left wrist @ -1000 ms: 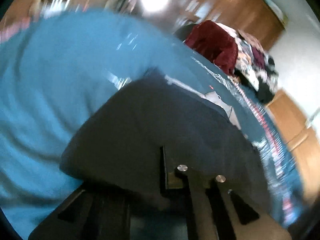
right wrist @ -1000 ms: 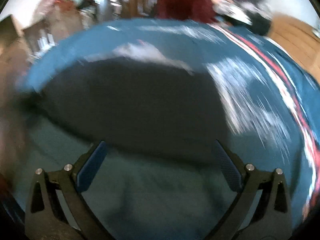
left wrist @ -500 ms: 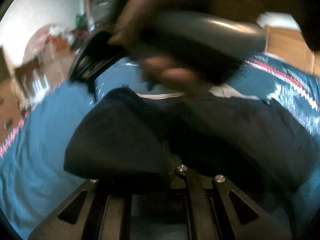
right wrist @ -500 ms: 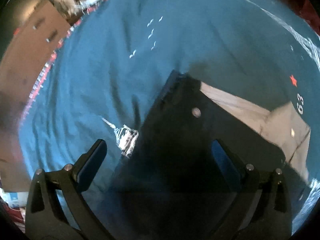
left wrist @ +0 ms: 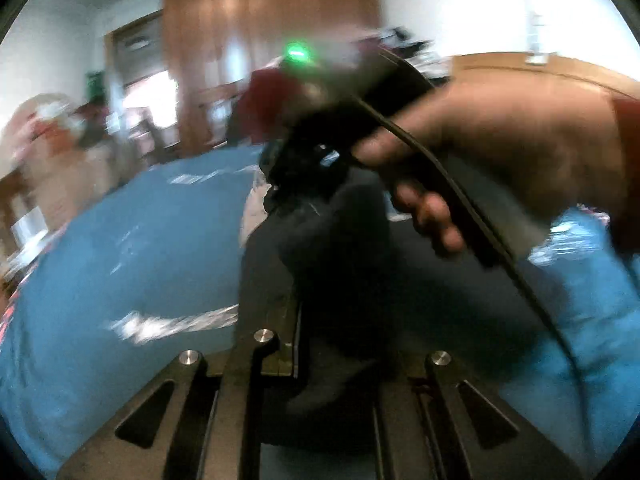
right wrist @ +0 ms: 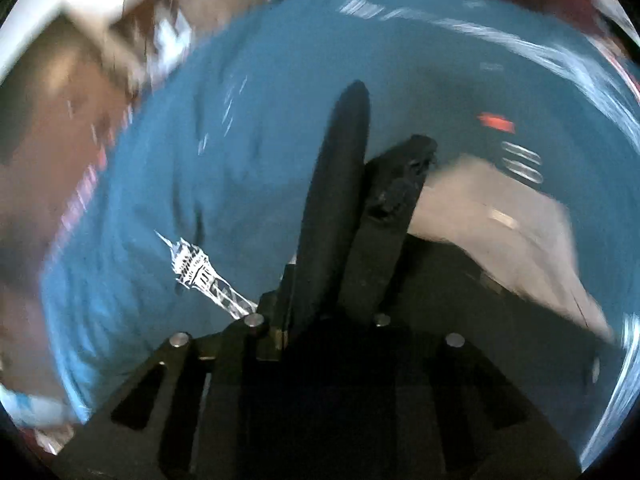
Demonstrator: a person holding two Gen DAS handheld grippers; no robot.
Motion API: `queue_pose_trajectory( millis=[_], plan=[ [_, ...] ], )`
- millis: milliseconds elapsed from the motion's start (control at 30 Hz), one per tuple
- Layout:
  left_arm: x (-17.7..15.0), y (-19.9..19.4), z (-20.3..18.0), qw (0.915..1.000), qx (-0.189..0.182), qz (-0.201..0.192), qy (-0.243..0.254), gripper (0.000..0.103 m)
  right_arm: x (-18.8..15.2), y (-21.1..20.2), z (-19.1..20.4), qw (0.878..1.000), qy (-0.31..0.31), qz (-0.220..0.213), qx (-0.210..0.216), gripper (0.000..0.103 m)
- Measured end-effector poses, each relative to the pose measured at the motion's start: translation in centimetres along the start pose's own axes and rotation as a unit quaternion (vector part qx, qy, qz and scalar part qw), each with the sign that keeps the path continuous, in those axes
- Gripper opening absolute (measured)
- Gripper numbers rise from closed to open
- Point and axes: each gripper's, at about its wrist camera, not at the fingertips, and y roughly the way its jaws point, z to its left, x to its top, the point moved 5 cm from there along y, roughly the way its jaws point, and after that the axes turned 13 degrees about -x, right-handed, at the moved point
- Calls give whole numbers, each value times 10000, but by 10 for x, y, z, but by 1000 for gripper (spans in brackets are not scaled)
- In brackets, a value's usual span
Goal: Fold large clothes
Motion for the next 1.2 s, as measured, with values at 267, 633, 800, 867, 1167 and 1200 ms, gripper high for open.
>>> queue_pose_trajectory(
  millis=[267, 633, 800, 867, 1167, 1200],
  plan=[
    [-2, 75, -127, 9845, -1214, 913, 876, 11, -81, -31, -171, 9872, 1500, -210, 501, 15],
    [-3, 151, -188, 9739, -1265, 1528, 1105, 18, -92, -3, -246, 9780, 1603, 161, 1323, 15],
    [-28, 169, -207, 9687, -1120, 1709, 1413, 26, -109, 23, -271, 9608, 2052, 395, 1821, 14],
    [-24, 141, -201, 9678, -1339, 1692, 1295, 31, -110, 14, -267, 9569, 2114, 551, 1916, 23],
    [-60, -12, -119, 9890, -537, 941, 1002, 44, -180, -77, -240, 9617, 1792, 752, 1932, 69],
    [-66, -11, -114, 9889, -429, 1031, 977, 44, -186, -84, -233, 9620, 1755, 750, 1952, 69]
  ],
)
